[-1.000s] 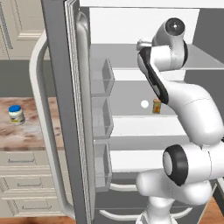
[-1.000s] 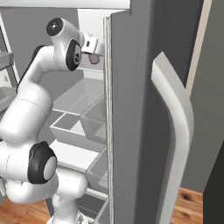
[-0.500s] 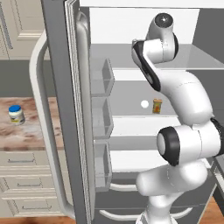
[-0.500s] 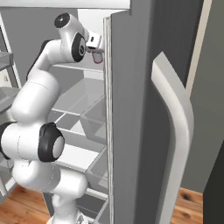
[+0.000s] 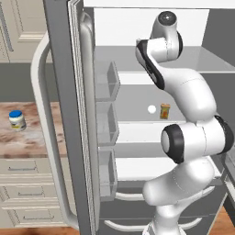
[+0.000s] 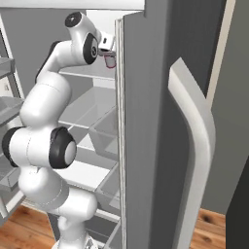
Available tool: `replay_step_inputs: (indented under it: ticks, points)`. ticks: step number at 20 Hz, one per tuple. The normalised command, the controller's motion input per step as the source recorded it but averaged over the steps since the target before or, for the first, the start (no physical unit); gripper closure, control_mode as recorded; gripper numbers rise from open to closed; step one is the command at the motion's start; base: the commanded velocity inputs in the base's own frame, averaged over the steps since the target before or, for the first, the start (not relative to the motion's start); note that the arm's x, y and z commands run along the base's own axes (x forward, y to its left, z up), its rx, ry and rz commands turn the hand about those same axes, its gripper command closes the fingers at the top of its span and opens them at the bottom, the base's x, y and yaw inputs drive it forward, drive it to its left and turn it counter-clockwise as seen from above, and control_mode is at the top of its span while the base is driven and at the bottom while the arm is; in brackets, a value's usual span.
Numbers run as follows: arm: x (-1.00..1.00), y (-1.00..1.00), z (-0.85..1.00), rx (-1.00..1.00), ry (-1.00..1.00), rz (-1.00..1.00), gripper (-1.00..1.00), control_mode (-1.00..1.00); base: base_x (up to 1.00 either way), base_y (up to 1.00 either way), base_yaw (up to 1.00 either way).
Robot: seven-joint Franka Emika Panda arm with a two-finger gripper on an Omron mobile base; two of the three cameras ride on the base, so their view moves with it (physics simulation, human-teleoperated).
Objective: Place the mayonnaise and ketchup from the counter to the top shelf of the fridge. If the existing items in the fridge are on the top shelf, move them to other shelves.
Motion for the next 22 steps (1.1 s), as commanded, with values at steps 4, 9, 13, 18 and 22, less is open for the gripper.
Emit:
replay_step_inputs:
  ticks: [4, 9, 13, 18, 22]
  points:
    - [0.11, 0.0, 0.0, 0.0, 0.0, 0.0, -1.0, -1.0, 0.0, 0.0, 0.0]
    - [0.11, 0.0, 0.0, 0.0, 0.0, 0.0, -1.0, -1.0, 0.0, 0.0, 0.0]
    - [0.09, 0.0, 0.0, 0.0, 0.0, 0.0, -1.0, -1.0, 0.0, 0.0, 0.0]
    - [-0.15, 0.0, 0.0, 0.0, 0.0, 0.0, -1.0, -1.0, 0.0, 0.0, 0.0]
    - [-0.93, 0.0, 0.0, 0.0, -0.09, 0.0, -1.0, -1.0, 0.0, 0.0, 0.0]
